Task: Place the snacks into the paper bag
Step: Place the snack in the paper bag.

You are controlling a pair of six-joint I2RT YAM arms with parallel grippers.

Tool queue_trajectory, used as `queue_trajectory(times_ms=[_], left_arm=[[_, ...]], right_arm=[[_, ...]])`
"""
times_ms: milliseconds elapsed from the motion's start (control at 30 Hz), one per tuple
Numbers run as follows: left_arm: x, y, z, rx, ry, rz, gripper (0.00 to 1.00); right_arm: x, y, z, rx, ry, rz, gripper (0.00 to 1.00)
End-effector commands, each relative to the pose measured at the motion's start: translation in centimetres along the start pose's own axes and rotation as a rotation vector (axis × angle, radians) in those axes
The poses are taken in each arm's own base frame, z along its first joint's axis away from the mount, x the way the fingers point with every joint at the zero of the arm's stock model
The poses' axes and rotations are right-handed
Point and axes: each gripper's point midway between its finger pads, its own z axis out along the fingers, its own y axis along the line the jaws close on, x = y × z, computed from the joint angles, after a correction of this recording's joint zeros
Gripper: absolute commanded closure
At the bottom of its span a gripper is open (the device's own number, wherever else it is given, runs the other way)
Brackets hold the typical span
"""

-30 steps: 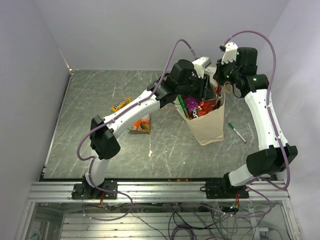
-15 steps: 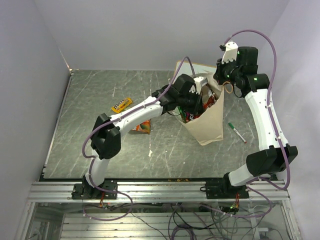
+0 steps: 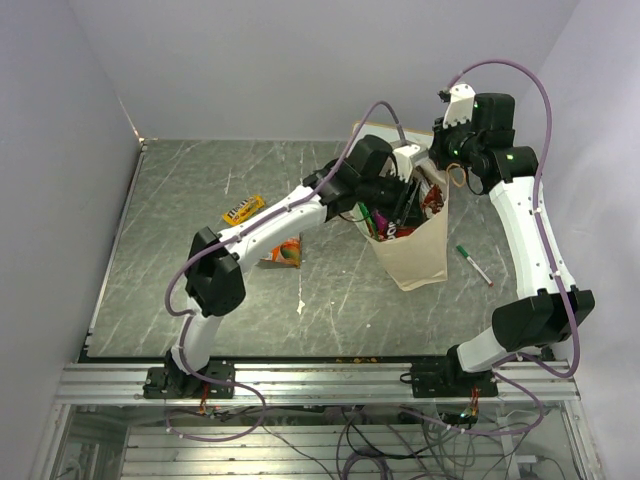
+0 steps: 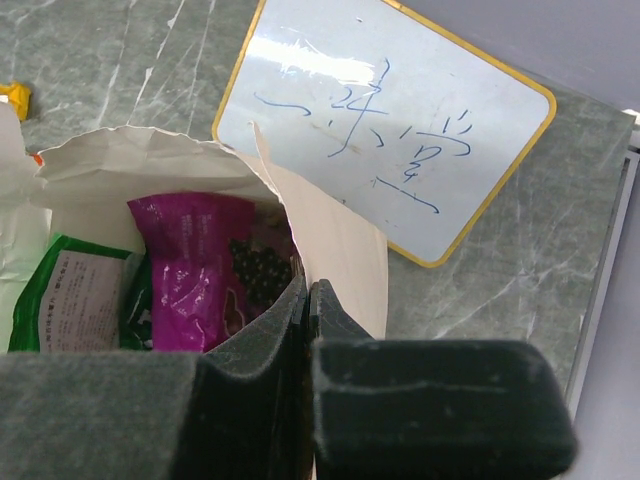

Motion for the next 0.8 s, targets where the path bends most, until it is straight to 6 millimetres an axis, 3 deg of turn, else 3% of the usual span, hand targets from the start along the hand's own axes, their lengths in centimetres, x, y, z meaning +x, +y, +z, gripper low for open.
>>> queue_trajectory(times_ms=[0, 133, 233, 567, 767], left_arm=[[-3.8, -1.7, -2.2, 0.059, -0.078, 0.093, 0.45], [-6.6, -0.5, -5.7, 0.026, -0.158, 0.133, 0.24], [-8.1, 0.2, -8.5, 0.001, -0.210, 0.185, 0.16], [-8.8, 4.2, -16.8, -0.160, -0.240, 0.321, 0.13], [-6.8, 11.0, -22.5, -0.372, -0.173, 0.257, 0.16]], right_arm=[[-0.5, 0.0, -0.5, -0.004, -0.012, -0.011, 1.00], [-0.9, 0.4, -1.1, -0.025, -0.029, -0.023, 1.00], [-1.2, 0.6, -1.3, -0.037, -0.036, -0.030, 1.00], [-1.6, 0.7, -0.6, -0.064, -0.038, -0.063, 1.00], [-1.9, 0.5, -0.3, -0.057, -0.057, -0.082, 1.00]])
